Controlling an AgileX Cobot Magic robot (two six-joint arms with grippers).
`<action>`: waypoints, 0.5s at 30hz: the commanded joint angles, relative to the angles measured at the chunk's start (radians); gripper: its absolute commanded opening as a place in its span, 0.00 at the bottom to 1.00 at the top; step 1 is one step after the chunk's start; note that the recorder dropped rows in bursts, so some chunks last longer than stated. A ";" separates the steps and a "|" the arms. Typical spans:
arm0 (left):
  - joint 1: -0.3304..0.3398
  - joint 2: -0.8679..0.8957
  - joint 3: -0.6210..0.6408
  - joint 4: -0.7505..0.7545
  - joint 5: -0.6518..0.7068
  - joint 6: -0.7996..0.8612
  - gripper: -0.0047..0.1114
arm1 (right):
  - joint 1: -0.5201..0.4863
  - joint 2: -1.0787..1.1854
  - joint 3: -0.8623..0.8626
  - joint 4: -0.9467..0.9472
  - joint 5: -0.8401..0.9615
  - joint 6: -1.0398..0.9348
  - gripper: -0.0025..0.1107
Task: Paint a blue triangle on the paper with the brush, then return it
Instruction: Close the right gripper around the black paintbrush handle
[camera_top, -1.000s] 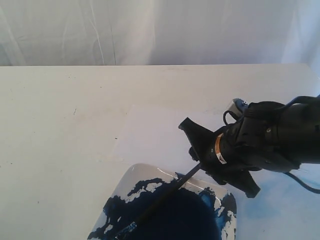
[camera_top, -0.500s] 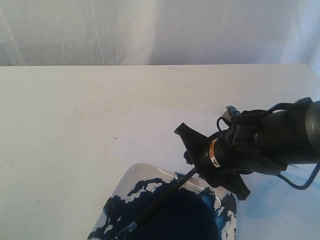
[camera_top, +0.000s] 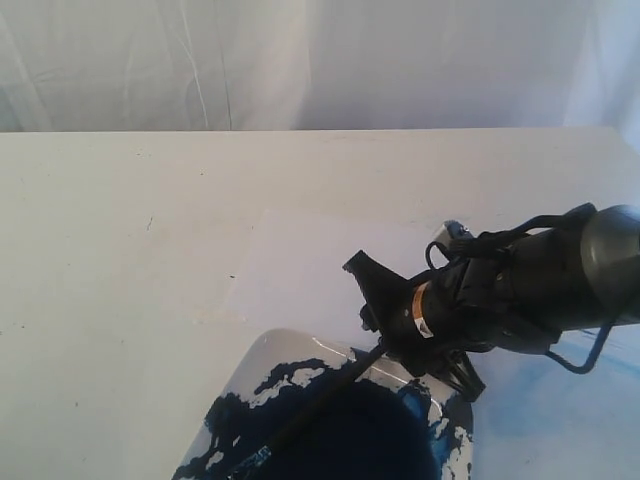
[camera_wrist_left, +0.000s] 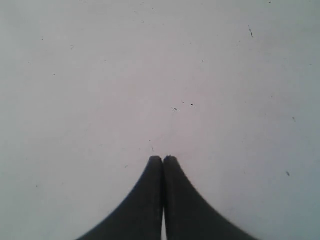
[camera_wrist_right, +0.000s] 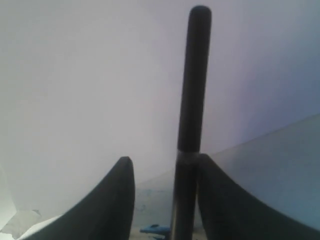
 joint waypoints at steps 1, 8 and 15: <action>-0.002 -0.004 0.004 -0.002 0.002 -0.006 0.04 | -0.008 0.007 0.006 -0.004 -0.008 -0.002 0.36; -0.002 -0.004 0.004 -0.002 0.002 -0.006 0.04 | -0.008 0.007 -0.014 -0.004 -0.003 -0.002 0.36; -0.002 -0.004 0.004 -0.002 0.002 -0.006 0.04 | -0.008 0.007 -0.015 -0.003 0.017 0.011 0.36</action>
